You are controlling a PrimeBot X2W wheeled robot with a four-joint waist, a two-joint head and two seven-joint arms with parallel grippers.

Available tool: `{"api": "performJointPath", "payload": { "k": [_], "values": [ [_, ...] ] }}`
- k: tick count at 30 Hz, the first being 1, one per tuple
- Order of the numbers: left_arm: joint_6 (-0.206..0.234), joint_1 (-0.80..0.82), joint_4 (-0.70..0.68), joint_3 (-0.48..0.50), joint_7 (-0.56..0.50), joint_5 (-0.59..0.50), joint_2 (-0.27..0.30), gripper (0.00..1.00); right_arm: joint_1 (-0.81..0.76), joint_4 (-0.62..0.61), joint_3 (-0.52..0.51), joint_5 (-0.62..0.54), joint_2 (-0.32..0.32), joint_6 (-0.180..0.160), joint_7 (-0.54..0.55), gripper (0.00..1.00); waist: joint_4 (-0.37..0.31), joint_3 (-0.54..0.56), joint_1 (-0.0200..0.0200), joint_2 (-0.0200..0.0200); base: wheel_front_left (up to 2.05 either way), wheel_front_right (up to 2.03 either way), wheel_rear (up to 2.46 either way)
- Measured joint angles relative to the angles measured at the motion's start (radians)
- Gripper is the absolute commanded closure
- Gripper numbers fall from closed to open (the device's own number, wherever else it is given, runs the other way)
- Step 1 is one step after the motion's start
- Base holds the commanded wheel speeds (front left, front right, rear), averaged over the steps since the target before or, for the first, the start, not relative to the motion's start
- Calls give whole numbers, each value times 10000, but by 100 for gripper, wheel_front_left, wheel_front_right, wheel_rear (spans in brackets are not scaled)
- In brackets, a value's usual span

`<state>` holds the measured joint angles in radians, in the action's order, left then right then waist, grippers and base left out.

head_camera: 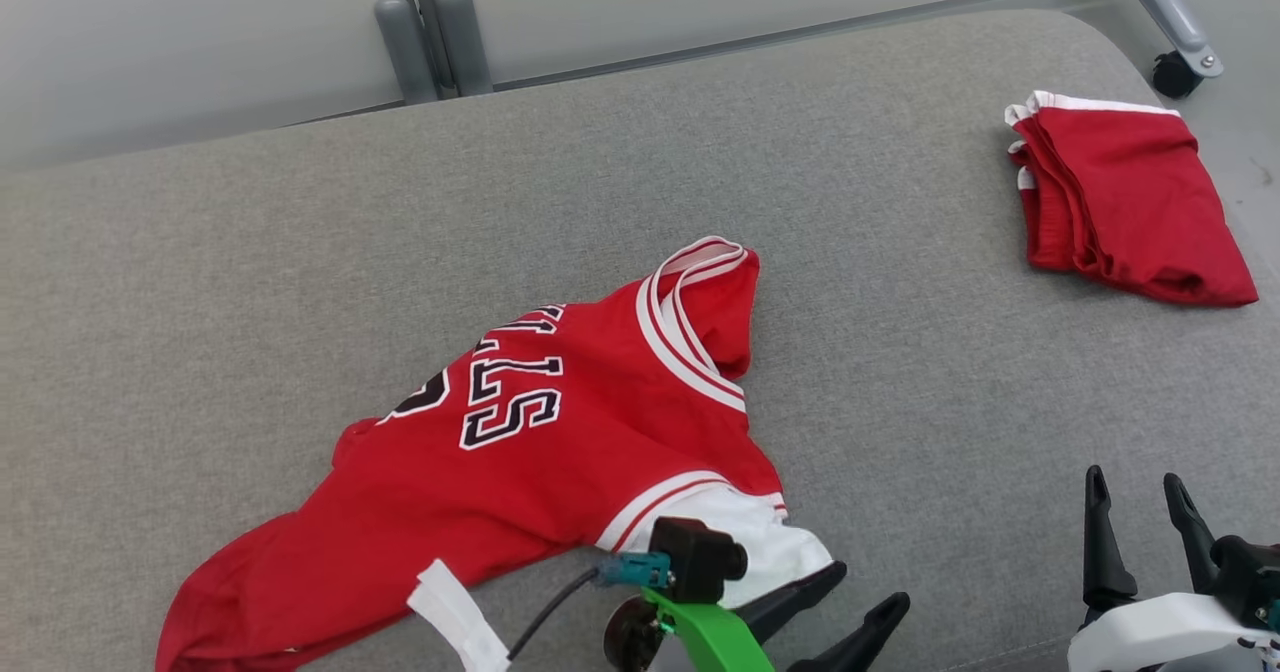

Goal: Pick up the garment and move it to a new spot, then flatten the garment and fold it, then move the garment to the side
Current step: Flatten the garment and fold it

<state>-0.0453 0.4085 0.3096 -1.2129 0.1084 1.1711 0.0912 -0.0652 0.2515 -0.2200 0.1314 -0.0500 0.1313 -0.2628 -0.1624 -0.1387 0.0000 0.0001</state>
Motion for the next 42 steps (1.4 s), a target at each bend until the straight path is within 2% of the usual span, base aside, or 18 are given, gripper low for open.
{"api": "performJointPath", "payload": {
  "k": [2, 3, 7, 10, 13, 18, 21, 25, 28, 32, 37, 42],
  "values": [
    [-23, 49, -537, 61, 157, -113, 303, 0, -38, -50, -10, -36, 2, 0, 0, 0, 83, 73, 0, 0, 0, 0, 0],
    [128, 94, -819, 188, 479, -364, 460, 0, -63, -88, -19, -63, 4, 0, 0, 0, 132, 121, 0, 0, 0, 0, 0],
    [1413, 244, -1482, 1035, 1363, -1519, 1043, 0, -131, -278, -157, -159, 0, 0, 0, 0, 369, 304, 0, 0, 0, 0, 0],
    [2192, -83, -2023, 1960, 1498, -1952, 1250, 0, -201, -435, -213, -215, 2, 0, 0, 0, 568, 457, 0, 0, 0, 0, 0],
    [3043, -631, -2224, 2961, 1528, -2539, 1720, 0, -330, -518, -272, -288, 0, 0, 0, 0, 793, 595, 0, 0, 0, 0, 0],
    [3841, -1959, -2320, 4422, 1538, -3131, 2502, 0, -416, -541, -213, -301, 4, 0, 0, 0, 1140, 786, 0, 0, 0, 0, 0],
    [4243, -2672, -2612, 5601, 1542, -3954, 2792, 0, -588, -537, -232, -301, 4, 0, 0, 0, 1290, 939, 0, 0, 0, 0, 0],
    [4217, -3859, -3024, 6943, 1540, -5279, 2671, 0, -786, -859, -253, -414, 2, 0, 0, 0, 1470, 1200, 0, 0, 0, 0, 0],
    [3837, -4493, -3202, 7795, 1540, -6203, 2282, 0, -782, -1248, -236, -658, 6, 0, 0, 0, 1595, 1373, 0, 0, 0, 0, 0],
    [3108, -5285, -3104, 8880, 1540, -7129, 1751, 0, -746, -1643, -10, -924, -4, 0, 0, 0, 1670, 1605, 0, 0, 0, 0, 0],
    [1954, -6029, -2476, 9956, 1542, -8132, 1262, 0, -730, -1661, 476, -1266, -19, 0, 0, 0, 1681, 1850, 0, 0, 0, 0, 0],
    [1260, -6268, -2075, 10959, 1542, -8947, 740, 0, -732, -1381, 642, -1390, -98, 0, 0, 0, 1745, 1990, 0, 0, 0, 0, 0]
  ]
}}
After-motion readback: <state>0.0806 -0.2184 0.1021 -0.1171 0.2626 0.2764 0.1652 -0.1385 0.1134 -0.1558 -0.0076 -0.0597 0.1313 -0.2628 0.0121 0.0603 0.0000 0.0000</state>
